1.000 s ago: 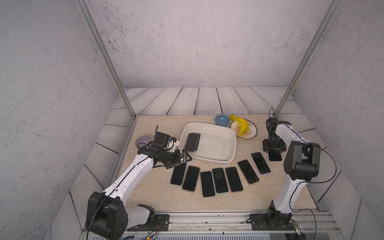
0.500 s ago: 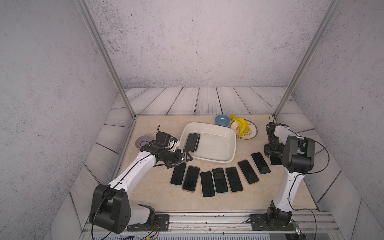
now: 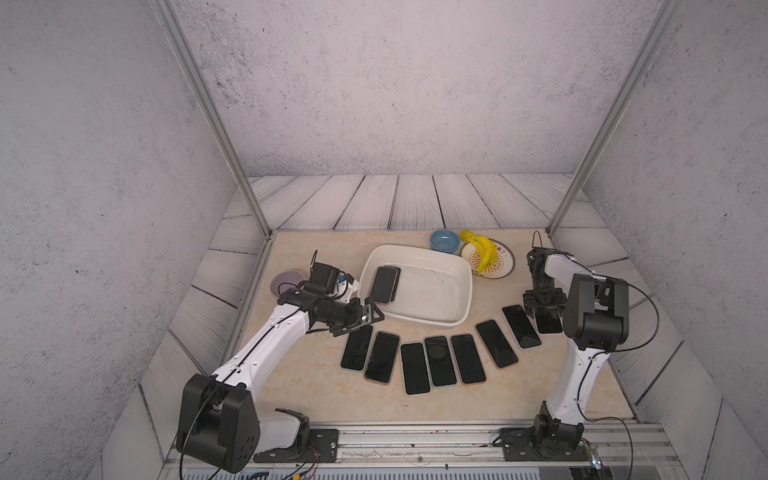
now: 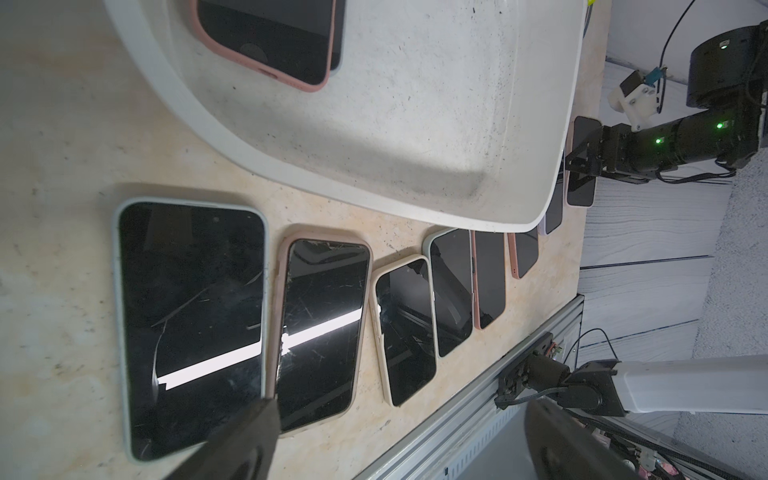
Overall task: Take the phone out of the storage box
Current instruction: Place the phone at the center of the board.
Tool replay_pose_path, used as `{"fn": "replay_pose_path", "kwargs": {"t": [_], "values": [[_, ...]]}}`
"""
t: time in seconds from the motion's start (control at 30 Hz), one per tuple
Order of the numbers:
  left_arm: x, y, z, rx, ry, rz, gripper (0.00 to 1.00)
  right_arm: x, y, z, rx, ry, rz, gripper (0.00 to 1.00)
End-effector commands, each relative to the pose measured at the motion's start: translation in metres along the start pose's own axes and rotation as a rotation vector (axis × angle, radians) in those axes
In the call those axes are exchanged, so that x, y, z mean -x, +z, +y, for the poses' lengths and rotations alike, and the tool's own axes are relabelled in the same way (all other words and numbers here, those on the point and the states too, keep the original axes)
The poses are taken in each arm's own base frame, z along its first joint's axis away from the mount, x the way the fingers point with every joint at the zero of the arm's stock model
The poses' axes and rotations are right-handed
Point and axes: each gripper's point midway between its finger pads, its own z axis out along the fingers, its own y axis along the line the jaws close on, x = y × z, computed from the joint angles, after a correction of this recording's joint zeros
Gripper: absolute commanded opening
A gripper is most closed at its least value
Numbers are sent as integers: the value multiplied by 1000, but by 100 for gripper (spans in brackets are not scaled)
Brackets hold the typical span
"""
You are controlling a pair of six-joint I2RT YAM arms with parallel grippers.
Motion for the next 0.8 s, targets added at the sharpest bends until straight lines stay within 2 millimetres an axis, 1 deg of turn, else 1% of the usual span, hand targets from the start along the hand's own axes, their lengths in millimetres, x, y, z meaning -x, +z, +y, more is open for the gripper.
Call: {"fn": "replay_pose_path", "kwargs": {"t": [0.0,0.17,0.23,0.47,0.77], "values": [[-1,-11,-1,5,10,-22,99,-27,15,48,131,-90,105,59],[-9,-15,2,16,3,-32,99,-32,5,73,194,-131,94,59],[-11,-15,3,17,-5,-32,99,-34,3,80,233,-118,97,60],[-14,-19,4,28,-8,-37,98,-34,5,83,250,-111,112,63],[-15,-21,5,43,-12,-43,98,-41,3,103,363,-88,145,65]]}}
